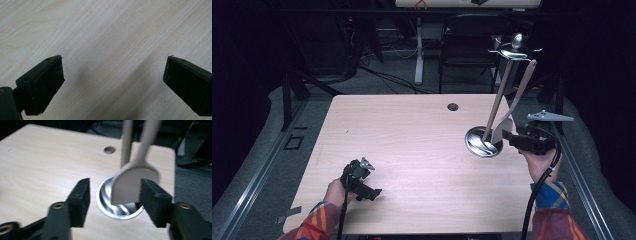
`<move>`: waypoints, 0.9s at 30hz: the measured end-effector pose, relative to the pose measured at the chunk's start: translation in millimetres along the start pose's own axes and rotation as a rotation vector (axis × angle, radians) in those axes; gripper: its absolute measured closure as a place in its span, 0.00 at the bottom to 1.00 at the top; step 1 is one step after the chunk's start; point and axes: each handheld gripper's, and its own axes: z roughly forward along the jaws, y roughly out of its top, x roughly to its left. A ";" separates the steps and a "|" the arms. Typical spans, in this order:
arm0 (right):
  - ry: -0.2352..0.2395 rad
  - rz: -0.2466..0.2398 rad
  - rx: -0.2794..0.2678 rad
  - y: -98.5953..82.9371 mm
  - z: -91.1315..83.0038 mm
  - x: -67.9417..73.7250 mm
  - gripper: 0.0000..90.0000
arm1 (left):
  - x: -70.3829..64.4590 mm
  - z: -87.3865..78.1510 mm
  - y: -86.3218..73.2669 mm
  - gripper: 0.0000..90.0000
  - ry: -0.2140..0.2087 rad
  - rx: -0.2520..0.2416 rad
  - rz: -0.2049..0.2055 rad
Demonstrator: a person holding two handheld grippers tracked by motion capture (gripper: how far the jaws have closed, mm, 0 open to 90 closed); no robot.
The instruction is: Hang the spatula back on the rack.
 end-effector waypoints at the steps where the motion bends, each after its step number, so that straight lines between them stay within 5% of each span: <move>1: 0.000 0.000 0.000 0.0 0.0 0.0 0.43 | -0.1 0.0 0.1 0.03 0.000 -0.001 -0.001; 12: 0.109 -0.111 0.139 -15.0 6.7 44.7 0.19 | 0.4 -1.8 -0.1 0.03 0.002 -0.006 0.001; 27: 0.214 -0.207 0.302 -40.7 30.3 81.8 0.08 | -0.1 -2.1 0.0 0.03 0.005 -0.008 0.004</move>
